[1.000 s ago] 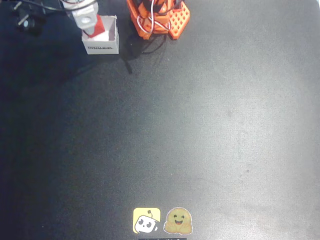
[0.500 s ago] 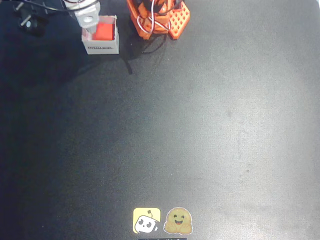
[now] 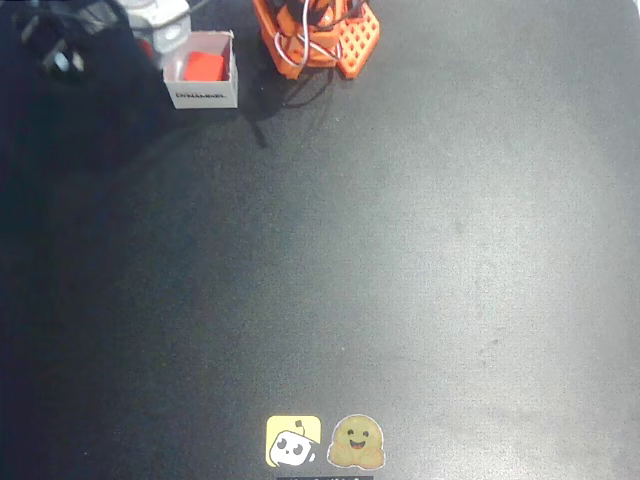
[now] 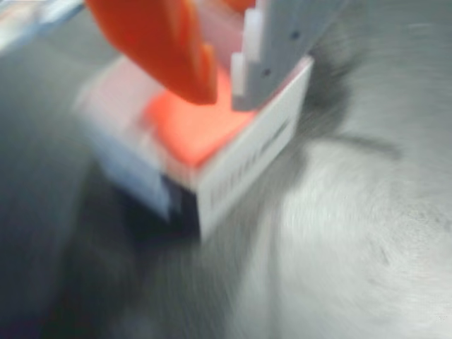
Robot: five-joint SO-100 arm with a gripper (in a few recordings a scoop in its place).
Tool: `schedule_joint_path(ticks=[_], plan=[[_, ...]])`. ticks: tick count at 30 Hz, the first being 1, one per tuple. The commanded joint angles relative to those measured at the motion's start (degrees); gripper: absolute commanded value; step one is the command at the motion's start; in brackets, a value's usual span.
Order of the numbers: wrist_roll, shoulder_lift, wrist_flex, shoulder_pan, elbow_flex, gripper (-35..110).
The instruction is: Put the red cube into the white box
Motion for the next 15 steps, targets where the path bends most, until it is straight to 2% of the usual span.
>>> schedule_joint_path(ticks=[1, 7, 15], plan=[[-5.98, 0.35, -1.41, -9.4, -2.9, 0], [-1.58, -0.79, -5.8, -33.22, -0.7, 0], [2.9, -4.57, -14.06, -53.09, 2.64, 0]])
